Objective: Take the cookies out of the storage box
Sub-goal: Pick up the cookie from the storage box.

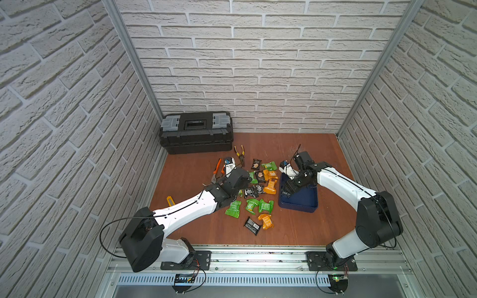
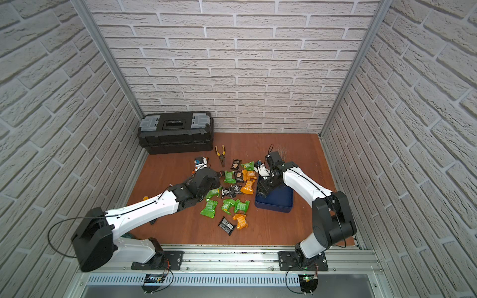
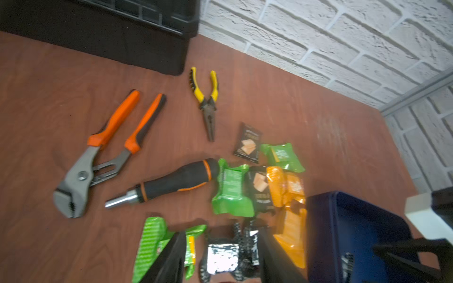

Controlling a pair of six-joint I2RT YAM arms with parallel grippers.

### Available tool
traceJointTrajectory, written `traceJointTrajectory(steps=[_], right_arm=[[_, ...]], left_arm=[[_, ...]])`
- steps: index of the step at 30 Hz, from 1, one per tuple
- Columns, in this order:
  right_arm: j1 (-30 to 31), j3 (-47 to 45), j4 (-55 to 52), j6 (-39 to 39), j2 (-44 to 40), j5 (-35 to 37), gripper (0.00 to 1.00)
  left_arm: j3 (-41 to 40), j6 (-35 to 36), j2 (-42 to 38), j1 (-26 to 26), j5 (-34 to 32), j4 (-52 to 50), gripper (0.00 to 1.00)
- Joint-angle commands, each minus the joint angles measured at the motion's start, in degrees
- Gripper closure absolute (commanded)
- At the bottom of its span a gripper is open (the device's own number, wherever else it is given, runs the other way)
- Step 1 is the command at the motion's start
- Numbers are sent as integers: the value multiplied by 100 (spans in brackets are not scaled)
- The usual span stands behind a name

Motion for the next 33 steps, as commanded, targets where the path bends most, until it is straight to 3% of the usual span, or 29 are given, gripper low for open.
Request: traceJointTrajectory(steps=[1, 12, 33], right_arm=[[46, 20, -185, -693, 76, 97, 34], [46, 128, -28, -880, 665, 69, 34], [117, -208, 679, -930, 1020, 658, 48]], left_arm=[[-134, -103, -601, 111, -458, -177, 46], [-376, -304, -914, 320, -558, -286, 44], [-495, -639, -729, 319, -434, -164, 46]])
